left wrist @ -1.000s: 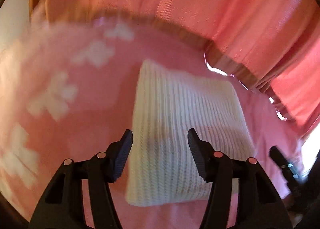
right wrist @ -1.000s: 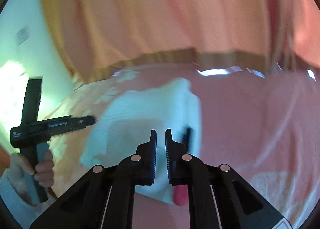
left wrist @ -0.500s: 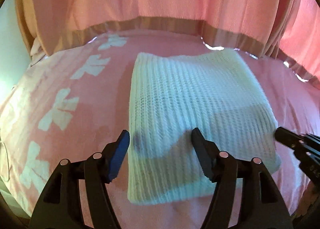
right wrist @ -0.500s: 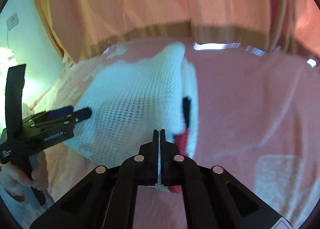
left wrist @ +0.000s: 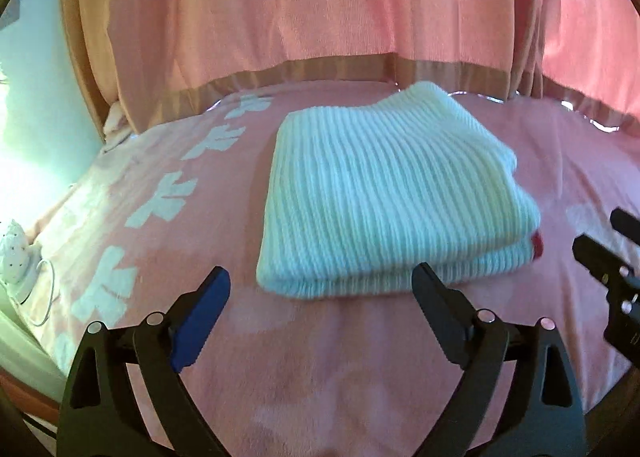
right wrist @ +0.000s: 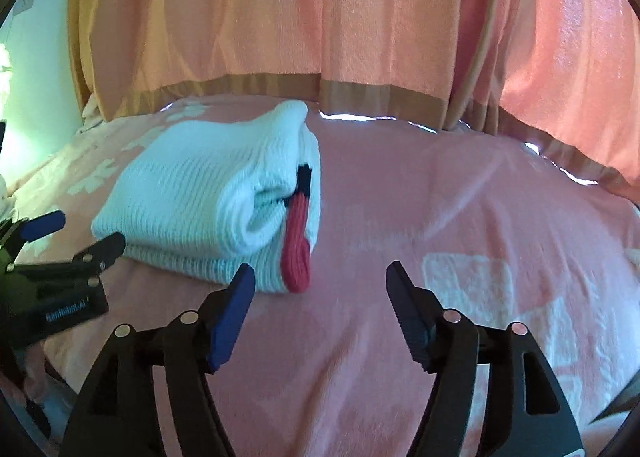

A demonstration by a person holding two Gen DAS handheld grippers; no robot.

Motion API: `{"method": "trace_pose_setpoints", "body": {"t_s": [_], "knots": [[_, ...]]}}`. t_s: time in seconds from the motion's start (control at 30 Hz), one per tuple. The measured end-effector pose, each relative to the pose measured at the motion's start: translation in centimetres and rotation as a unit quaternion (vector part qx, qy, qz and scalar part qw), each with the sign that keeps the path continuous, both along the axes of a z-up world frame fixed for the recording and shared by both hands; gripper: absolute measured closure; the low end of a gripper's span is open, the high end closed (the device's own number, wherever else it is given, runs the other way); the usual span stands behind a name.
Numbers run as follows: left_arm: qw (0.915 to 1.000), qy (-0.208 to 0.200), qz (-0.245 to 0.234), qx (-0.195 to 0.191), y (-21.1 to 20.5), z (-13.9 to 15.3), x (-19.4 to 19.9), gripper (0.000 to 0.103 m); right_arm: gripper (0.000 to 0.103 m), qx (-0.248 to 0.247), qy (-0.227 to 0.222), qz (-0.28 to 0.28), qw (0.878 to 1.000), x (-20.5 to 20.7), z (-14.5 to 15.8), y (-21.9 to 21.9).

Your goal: Fold small clothes

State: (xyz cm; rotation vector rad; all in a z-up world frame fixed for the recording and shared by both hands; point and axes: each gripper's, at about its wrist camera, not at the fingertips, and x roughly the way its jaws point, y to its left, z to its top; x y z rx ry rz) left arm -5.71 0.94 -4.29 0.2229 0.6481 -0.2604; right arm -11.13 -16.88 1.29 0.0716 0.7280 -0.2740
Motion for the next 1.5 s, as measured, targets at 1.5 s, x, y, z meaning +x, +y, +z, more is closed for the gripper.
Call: {"method": "trace_pose_setpoints", "body": {"t_s": [1.5], "knots": [[0.9988, 0.034, 0.023, -0.028, 1.5, -1.2, -0.1, 0.014, 0.035, 0.027, 0.028, -0.019, 0.999, -0.9, -2.7, -0.6]]}}
